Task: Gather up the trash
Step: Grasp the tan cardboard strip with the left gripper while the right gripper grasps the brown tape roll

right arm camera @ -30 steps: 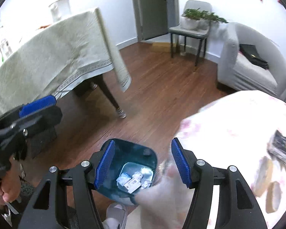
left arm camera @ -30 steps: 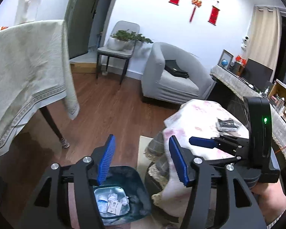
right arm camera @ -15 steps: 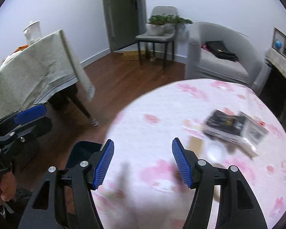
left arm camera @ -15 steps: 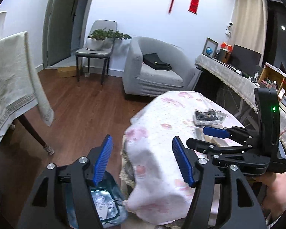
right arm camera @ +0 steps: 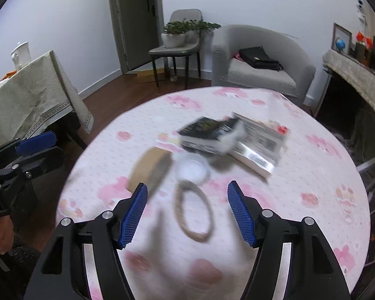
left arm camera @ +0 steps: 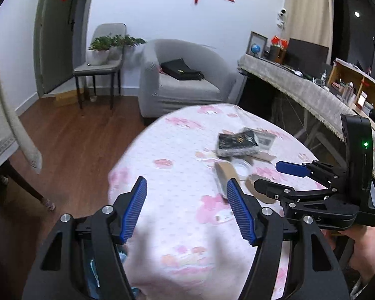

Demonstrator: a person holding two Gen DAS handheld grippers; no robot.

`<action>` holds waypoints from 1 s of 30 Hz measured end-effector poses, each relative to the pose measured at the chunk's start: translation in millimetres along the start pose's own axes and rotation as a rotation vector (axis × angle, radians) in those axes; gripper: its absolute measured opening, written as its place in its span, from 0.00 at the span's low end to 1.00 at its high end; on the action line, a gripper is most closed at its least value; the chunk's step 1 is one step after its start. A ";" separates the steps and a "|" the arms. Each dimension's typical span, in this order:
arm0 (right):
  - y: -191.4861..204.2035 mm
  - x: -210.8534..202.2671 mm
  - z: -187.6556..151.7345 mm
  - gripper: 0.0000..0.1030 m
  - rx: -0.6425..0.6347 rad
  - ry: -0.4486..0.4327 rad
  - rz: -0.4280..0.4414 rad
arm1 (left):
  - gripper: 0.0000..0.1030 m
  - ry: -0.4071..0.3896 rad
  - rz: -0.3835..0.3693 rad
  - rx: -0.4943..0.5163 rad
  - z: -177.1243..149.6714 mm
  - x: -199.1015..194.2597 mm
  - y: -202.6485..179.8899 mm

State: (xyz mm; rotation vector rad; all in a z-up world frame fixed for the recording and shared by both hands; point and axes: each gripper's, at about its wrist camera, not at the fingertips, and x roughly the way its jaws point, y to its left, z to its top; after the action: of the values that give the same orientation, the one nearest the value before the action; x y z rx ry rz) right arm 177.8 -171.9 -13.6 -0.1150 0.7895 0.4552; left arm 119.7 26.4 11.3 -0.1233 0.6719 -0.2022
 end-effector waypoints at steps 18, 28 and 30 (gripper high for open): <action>-49.7 -10.7 -28.8 0.65 0.052 0.025 0.047 | 0.53 0.176 0.022 0.039 -4.1 80.4 -55.0; -41.1 -16.2 -29.1 0.68 0.025 0.008 0.097 | 0.27 0.219 0.041 0.067 -6.1 96.9 -62.1; -38.7 -18.0 -28.7 0.70 0.020 -0.001 0.102 | 0.25 0.221 0.038 0.062 -6.3 96.4 -60.9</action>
State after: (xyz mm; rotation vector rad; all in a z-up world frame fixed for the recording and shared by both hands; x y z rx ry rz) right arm 164.8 -220.6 -23.7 -0.0559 0.8011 0.5436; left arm 180.5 -54.9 -41.0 -0.0281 0.8859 -0.2016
